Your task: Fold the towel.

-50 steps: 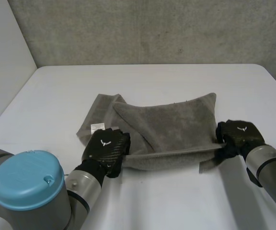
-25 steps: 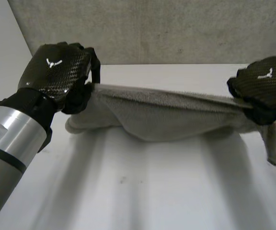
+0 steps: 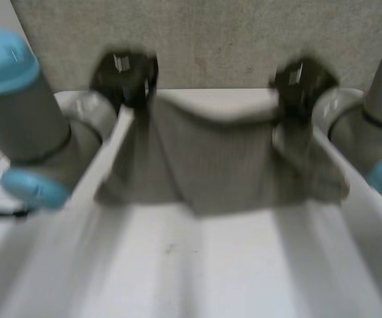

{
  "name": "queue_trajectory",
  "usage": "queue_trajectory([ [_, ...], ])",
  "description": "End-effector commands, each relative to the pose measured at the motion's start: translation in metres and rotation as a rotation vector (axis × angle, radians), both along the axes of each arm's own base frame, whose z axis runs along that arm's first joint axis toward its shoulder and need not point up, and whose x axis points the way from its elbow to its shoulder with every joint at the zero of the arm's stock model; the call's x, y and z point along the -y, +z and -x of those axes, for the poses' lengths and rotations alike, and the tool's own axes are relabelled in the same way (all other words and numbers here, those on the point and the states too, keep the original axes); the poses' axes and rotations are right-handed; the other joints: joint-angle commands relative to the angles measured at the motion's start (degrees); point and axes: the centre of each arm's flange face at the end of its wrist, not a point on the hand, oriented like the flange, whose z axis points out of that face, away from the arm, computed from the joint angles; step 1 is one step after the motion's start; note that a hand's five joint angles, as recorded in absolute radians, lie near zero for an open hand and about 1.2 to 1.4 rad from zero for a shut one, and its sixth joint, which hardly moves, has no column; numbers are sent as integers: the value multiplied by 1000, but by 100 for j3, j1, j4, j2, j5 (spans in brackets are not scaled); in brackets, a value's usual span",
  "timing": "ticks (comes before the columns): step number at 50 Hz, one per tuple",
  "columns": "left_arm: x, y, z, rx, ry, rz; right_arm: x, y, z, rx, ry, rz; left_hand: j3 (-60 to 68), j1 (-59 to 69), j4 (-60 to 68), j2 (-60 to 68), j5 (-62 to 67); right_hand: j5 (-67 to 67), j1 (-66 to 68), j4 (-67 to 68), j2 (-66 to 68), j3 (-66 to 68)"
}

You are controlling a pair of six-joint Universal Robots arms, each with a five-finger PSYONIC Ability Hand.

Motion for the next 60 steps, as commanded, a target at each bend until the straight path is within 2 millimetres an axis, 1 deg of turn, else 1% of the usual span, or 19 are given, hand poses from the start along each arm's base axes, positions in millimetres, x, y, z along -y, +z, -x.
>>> queue_trajectory([
  [1,11,143,-8,-322,123,476,24,108,-6,277,-23,623,1023,1096,1020,1021,1049,1393,2562,1159,1229,1196],
  [7,4,154,-16,-356,151,511,13,109,-7,267,32,631,1023,1096,1020,1021,1049,1393,2562,1159,1229,1196],
  [13,4,90,-21,-236,166,339,6,57,-10,161,89,403,1023,1096,1020,1021,1049,1393,2562,1159,1229,1196],
  [15,1,70,-22,-202,168,286,-1,23,-11,103,125,251,1023,1096,1020,1021,1049,1393,2562,1159,1229,1196],
  [17,-7,21,-26,-119,167,162,-5,5,-11,75,140,175,1023,1096,1020,1021,1049,1393,2562,1159,1229,1196],
  [18,-7,21,-26,-119,167,162,-5,4,-11,74,140,174,1023,1096,1020,1021,1049,1393,2562,1159,1229,1196],
  [20,-19,-29,-32,-36,167,35,-13,-35,-10,28,159,26,1023,1096,1020,1021,1049,1393,2562,1159,1229,1196],
  [21,-19,-30,-32,-35,167,35,-13,-35,-9,28,159,25,1023,1096,1020,1021,1049,1393,2562,1159,1229,1196],
  [22,-26,-56,-36,7,169,-32,-16,-54,-8,9,161,-40,1023,1096,1020,1021,1049,1393,2562,1159,1229,1196],
  [23,-26,-56,-36,7,169,-33,-20,-75,-7,-16,162,-108,1023,1096,1020,1021,1049,1393,2562,1159,1229,1196],
  [28,-59,-155,-51,180,159,-300,-32,-129,-2,-78,155,-267,1023,1096,1020,1021,1049,1393,2562,1159,1229,1196],
  [30,-67,-170,-54,212,154,-349,-35,-140,0,-89,153,-301,1023,1096,1020,1021,1049,1393,2562,1159,1229,1196],
  [37,-105,-183,-50,267,84,-408,-48,-149,11,-106,131,-369,1023,1096,1020,1021,1049,1393,2562,1159,1229,1196],
  [49,-167,-142,-44,274,-59,-368,-86,-126,29,-119,119,-373,243,316,240,241,269,1393,2562,1159,1229,1196],
  [50,-167,-142,-44,274,-60,-368,-88,-125,31,-117,117,-368,235,308,232,233,261,1393,2562,1159,1229,1196],
  [51,-168,-138,-43,269,-66,-357,-88,-125,31,-117,117,-368,-2113,-2040,-2116,-2115,-2087,1393,2562,1159,1229,1196],
  [53,-166,-132,-41,259,-68,-334,-83,-128,39,-115,91,-382,-3569,-3496,-3572,-3571,-3543,1393,2562,1159,1229,1196],
  [58,-147,-115,-38,212,-47,-279,-76,-130,50,-108,56,-394,-4593,-4520,-4596,-4595,-4567,1393,2562,1159,1229,1196],
  [60,-118,-105,-42,191,-24,-251,-76,-131,50,-108,57,-397,-4862,-4789,-4865,-4864,-4836,1393,2562,1159,1229,1196],
])
